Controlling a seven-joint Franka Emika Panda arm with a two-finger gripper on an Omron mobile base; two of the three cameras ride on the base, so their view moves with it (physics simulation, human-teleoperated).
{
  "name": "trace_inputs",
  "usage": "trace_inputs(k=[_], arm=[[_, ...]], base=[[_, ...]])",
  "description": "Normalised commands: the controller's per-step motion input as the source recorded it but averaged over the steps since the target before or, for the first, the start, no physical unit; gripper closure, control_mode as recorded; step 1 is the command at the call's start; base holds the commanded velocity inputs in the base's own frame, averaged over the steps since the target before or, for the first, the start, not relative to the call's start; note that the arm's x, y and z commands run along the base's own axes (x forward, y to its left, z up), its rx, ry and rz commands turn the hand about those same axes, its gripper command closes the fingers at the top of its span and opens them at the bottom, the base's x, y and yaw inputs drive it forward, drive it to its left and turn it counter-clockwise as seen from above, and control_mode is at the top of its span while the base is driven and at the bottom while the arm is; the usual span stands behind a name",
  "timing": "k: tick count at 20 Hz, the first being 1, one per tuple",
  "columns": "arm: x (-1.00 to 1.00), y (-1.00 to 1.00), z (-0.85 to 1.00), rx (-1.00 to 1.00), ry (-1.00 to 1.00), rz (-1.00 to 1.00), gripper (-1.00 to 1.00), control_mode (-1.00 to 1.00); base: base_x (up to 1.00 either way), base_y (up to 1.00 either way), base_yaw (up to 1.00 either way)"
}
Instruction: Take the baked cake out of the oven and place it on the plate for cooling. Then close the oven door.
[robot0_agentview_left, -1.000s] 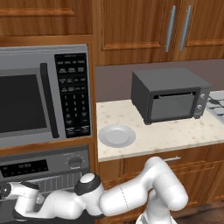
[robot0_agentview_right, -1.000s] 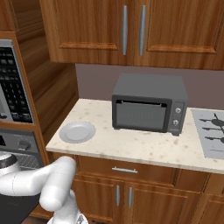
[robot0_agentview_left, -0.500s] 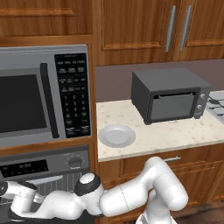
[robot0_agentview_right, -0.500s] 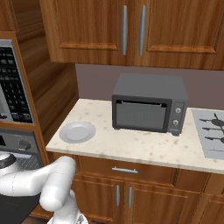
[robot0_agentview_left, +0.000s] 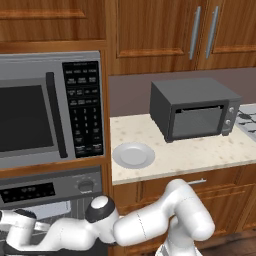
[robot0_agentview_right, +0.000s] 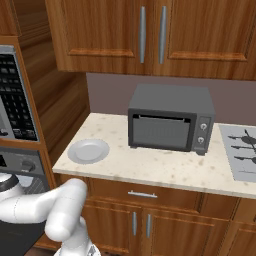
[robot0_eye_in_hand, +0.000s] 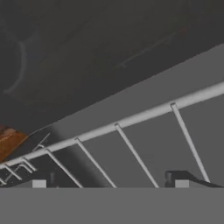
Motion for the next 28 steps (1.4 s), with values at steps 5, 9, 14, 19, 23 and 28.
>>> trace_inputs(k=[5,9,14,19,23,28], arm=[[-0.65,0.32,-0.85,-0.38,0.03,0.08,-1.0,-1.0],[-0.62,0.32,-0.84,-0.39,0.05,0.08,-1.0,-1.0],[-0.6,0.32,-0.84,-0.38,0.06,0.07,-1.0,-1.0],[-0.57,0.31,-0.82,-0.38,0.09,0.07,-1.0,-1.0],[-0.57,0.32,-0.79,-0.37,0.11,0.06,-1.0,-1.0],[-0.54,0.32,-0.77,-0.35,0.12,0.04,-1.0,-1.0]], base=[[0.0,0.0,0.0],[0.0,0.0,0.0],[0.0,0.0,0.0],[0.0,0.0,0.0],[0.0,0.0,0.0],[0.0,0.0,0.0]])
